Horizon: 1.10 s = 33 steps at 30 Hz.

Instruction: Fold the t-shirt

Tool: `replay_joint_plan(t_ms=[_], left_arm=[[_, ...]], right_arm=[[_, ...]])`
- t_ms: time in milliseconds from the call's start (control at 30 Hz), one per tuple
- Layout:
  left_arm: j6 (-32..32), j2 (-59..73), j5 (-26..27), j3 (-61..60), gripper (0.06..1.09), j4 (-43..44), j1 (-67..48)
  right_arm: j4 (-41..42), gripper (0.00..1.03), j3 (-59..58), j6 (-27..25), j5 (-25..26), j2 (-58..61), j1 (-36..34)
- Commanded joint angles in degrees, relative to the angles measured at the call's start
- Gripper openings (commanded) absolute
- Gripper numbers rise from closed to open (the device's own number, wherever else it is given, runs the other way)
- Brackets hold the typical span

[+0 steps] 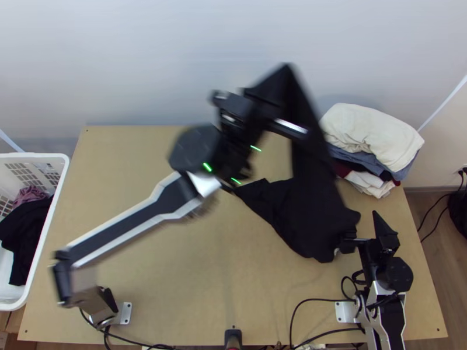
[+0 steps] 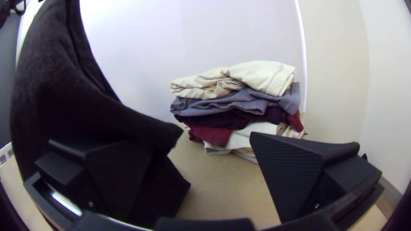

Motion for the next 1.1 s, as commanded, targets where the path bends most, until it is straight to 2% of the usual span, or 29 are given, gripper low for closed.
replay_joint_plan(t_ms=[0,200,400,567,733,900,1067], left_arm=[[-6.6,-12.1,0.0,-11.9,0.09,0.1,9.2],[-14.3,-25.2,7.1,-37.4,0.09,-2.4,24.1],[-16.1,-34.3,12.1,-57.7,0.09,-3.7,33.2],[-16.9,-38.3,19.4,-71.2,0.09,-2.5,43.3],[-16.2,-37.5,26.3,-78.5,0.09,-0.8,52.2],[-16.0,-35.1,27.1,-80.5,0.09,-1.7,56.2],[-15.0,-34.6,29.0,-80.6,0.09,-7.3,56.5]], right_arm=[[-1.2,0.98,-0.3,-0.5,0.3,-0.4,-0.3],[-1.2,0.98,-0.3,-0.5,0.3,-0.4,-0.3],[-1.2,0.98,-0.2,-0.5,0.3,-0.4,-0.3],[-1.2,0.98,-0.3,-0.5,0.3,-0.4,-0.3],[-1.2,0.98,-0.3,-0.5,0.3,-0.4,-0.3],[-1.2,0.98,-0.3,-0.5,0.3,-0.4,-0.3],[-1.2,0.98,-0.3,-0.5,0.3,-0.4,-0.3]])
